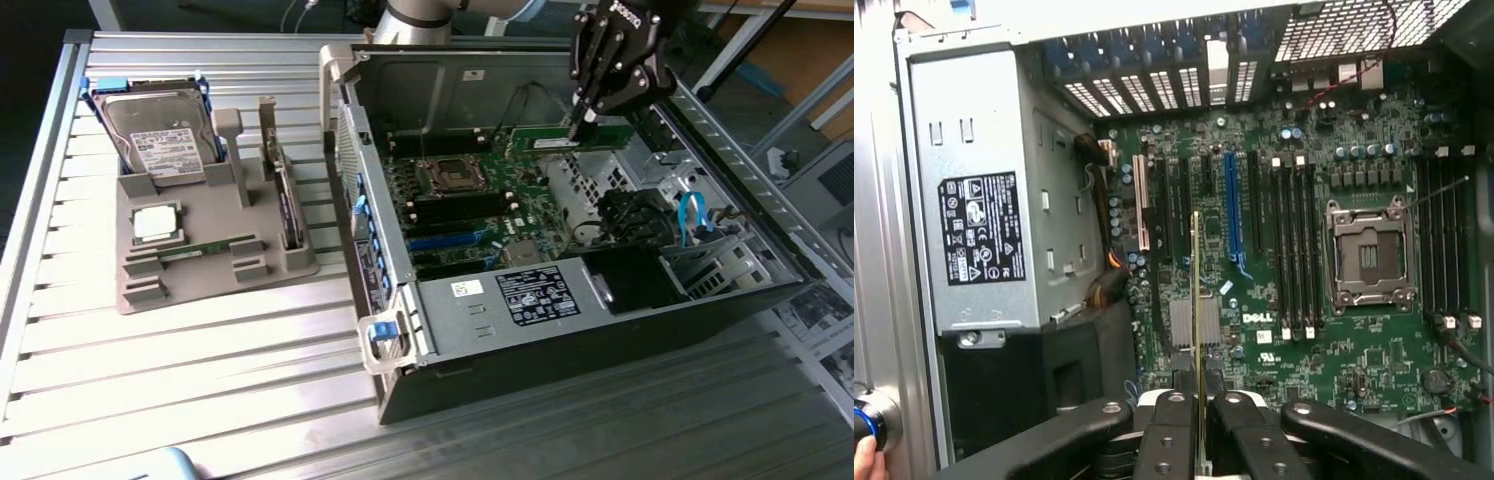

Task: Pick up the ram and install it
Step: 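Pick up the ram and move it above insertion slot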

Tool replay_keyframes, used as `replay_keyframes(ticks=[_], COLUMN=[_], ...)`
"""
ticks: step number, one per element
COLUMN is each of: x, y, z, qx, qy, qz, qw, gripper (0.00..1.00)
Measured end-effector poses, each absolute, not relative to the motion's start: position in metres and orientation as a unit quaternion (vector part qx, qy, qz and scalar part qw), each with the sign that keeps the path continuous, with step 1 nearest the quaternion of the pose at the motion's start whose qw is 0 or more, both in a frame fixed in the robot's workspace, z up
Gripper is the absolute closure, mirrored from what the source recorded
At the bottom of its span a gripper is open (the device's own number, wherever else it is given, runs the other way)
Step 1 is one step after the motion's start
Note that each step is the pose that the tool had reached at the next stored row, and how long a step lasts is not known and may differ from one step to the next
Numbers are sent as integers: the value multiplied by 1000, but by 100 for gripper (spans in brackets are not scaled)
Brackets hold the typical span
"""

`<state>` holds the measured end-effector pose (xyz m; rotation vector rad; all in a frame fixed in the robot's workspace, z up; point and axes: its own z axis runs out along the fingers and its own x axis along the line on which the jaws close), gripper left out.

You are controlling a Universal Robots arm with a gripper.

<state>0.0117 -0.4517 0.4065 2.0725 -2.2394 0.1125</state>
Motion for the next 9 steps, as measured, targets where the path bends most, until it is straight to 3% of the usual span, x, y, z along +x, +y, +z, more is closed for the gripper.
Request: replay_keyframes(ticks=[9], x=[19], y=[-431], z=[404], qx=[678], qy=[-733], qz=[38], qw=[46], gripper=[86])
